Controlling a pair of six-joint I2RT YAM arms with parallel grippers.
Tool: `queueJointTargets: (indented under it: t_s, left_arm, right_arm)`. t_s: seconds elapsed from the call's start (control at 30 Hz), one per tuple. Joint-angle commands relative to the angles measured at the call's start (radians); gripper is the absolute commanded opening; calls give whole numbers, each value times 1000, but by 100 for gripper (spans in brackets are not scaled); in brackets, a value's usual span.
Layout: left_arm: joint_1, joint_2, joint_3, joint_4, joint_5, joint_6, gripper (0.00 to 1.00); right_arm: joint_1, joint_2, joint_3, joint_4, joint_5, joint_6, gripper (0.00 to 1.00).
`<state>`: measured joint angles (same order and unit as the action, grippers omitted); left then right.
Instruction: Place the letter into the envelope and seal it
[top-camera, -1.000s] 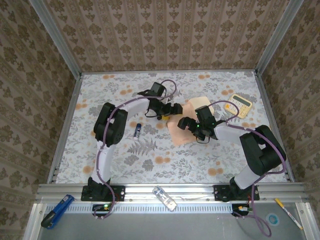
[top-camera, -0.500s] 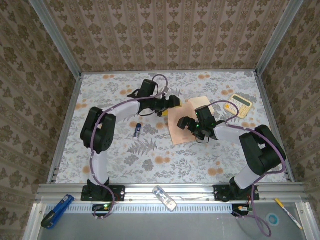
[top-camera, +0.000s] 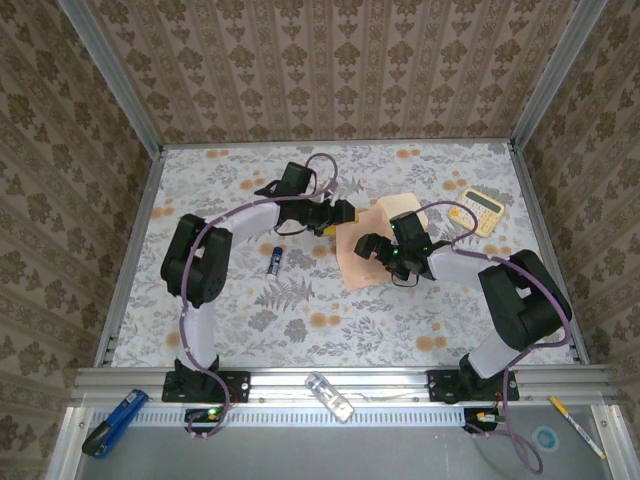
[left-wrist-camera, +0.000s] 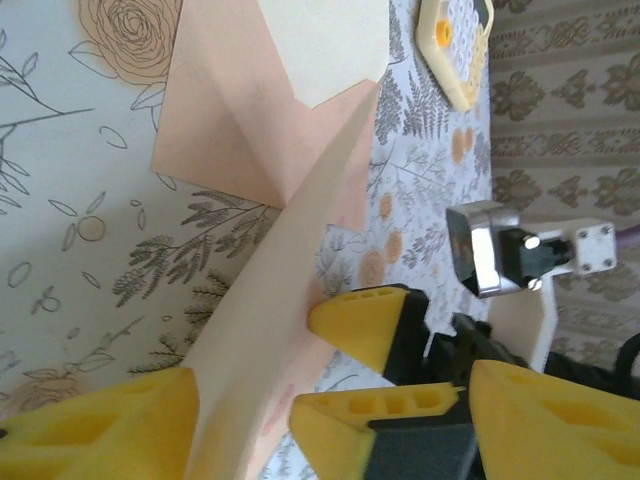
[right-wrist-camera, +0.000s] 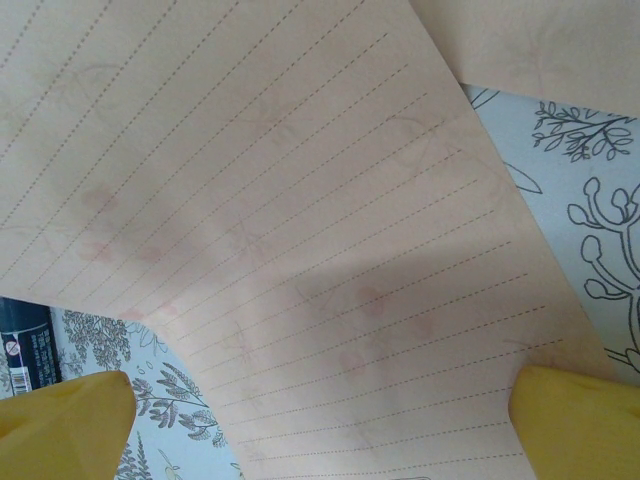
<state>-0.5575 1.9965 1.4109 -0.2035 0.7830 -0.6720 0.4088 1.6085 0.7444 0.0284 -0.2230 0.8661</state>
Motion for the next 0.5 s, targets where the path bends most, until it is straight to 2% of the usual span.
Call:
queueJointTargets:
  t_s: [0.0,0.07,0.23,0.33,0.47]
  left_arm:
    - [-2,14,-3,-60,-27,64,60]
    - [-2,16,0,-83,-41,84,46]
    - [-2,14,2,-126,-81,126,20]
    - [-2,12,1,-144,-103,147,14]
    - [-2,4,-11,-159,-133,173,0]
  right_arm:
    - [8,67,-54,-97,7,10,100]
    - [8,65,-53,-101,10,8,100]
    - [9,55,-48,-113,14,1,100]
    - [8,49,-48,-117,16,2,100]
    - [7,25,-46,-129,19,2,100]
